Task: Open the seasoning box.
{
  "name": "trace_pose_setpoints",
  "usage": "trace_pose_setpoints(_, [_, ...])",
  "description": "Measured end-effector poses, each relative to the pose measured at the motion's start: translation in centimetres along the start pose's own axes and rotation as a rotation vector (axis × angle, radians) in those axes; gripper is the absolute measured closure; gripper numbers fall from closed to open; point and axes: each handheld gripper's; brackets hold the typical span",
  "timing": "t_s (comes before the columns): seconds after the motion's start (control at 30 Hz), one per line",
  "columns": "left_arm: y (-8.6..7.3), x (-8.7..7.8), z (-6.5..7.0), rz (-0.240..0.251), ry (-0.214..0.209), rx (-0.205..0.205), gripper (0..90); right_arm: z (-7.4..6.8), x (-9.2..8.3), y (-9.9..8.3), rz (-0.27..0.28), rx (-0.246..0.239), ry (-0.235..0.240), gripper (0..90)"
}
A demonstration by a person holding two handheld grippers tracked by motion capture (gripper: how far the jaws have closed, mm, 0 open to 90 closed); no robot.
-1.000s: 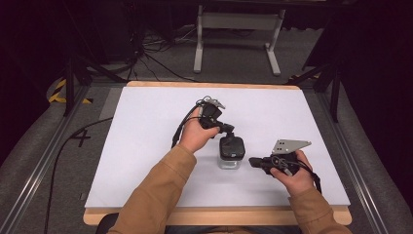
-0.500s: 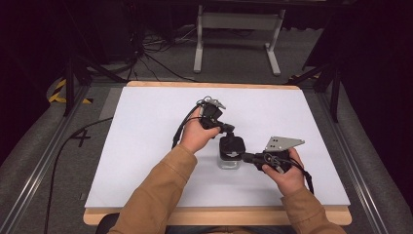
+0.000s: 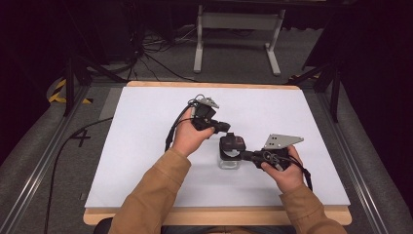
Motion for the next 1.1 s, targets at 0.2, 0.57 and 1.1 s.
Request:
trace_pose_setpoints(0.2, [-2.1, -2.6, 1.1, -0.005, 0.034, 0.008, 85.9, 0.3, -0.1, 0.9, 0.022, -0.017, 0.011, 89.0])
trace_pose_setpoints(0.57, [-5.2, -1.1, 4.3, -0.003, -0.050, 0.049, 89.9, 1.1, 0.1, 2.3, 0.051, -0.040, 0.025, 89.1])
trace_pose_setpoints(1.1, [-6.2, 1.7, 4.9, 0.041, -0.013, 0.010, 90.0, 1.7, 0.5, 3.3, 0.110, -0.044, -0.012, 89.3])
Point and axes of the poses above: each handheld gripper's, and its own axes: x roughly forward along the jaws, y roughly out of its top, z roughly to its right, and after that the axes turned 4 degrees about -z, right-handed
